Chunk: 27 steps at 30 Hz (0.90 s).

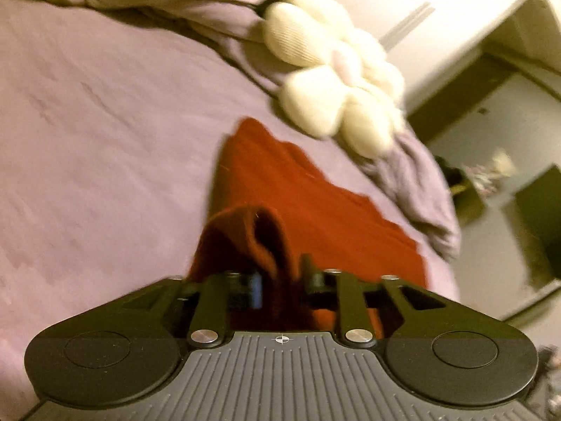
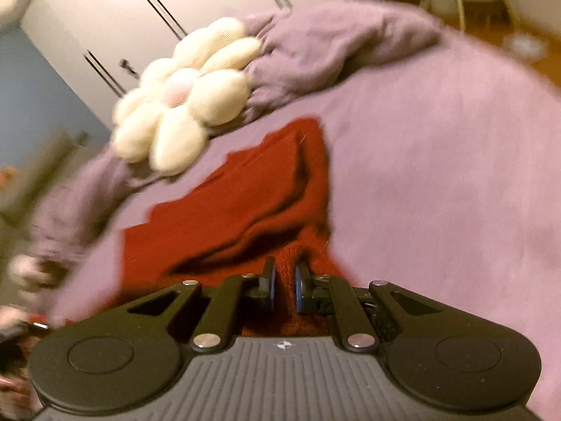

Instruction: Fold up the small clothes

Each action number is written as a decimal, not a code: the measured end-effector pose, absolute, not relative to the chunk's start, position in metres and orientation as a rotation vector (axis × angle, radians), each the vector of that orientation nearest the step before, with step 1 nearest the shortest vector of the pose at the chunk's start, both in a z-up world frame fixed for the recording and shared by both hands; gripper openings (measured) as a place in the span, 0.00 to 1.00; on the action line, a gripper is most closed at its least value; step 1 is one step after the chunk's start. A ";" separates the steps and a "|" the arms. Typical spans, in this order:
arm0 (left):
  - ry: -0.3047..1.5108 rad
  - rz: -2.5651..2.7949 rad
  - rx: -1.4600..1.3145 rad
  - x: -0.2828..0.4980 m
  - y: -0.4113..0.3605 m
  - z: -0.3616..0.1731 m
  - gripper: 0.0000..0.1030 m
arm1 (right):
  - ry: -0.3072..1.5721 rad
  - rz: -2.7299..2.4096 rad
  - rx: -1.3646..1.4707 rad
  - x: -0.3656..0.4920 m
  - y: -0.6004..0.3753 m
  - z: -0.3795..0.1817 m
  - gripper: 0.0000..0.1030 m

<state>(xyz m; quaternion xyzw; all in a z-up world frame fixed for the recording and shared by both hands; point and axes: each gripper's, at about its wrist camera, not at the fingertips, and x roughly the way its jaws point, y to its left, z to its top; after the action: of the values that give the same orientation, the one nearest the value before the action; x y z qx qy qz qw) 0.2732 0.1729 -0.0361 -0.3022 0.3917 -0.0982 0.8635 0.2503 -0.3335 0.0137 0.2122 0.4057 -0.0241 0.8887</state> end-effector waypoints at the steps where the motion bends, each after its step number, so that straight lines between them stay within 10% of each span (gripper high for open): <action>1: 0.803 -0.207 -0.619 0.274 0.174 -0.037 0.44 | 0.822 -0.070 0.401 0.251 -0.331 0.014 0.15; 6: 0.790 -0.248 -0.514 0.268 0.182 -0.052 0.81 | 0.754 -0.021 0.284 0.241 -0.341 0.011 0.48; 17: 0.950 -0.241 -0.457 0.301 0.167 -0.101 0.88 | 0.869 0.073 0.105 0.281 -0.316 -0.026 0.71; 19: 0.955 -0.246 -0.496 0.307 0.171 -0.104 0.81 | 0.866 0.080 0.120 0.285 -0.315 -0.029 0.66; 24: 0.955 -0.193 -0.549 0.309 0.185 -0.108 0.39 | 0.846 0.067 0.044 0.285 -0.302 -0.031 0.15; 27: 0.931 -0.192 -0.574 0.303 0.196 -0.108 0.55 | 0.819 0.063 0.010 0.280 -0.297 -0.027 0.09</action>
<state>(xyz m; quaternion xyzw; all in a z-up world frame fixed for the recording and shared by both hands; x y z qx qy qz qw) 0.3031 0.1961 -0.1077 -0.2726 0.4420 -0.0912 0.8497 0.2799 -0.2974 -0.0271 0.0048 0.3981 0.0307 0.9168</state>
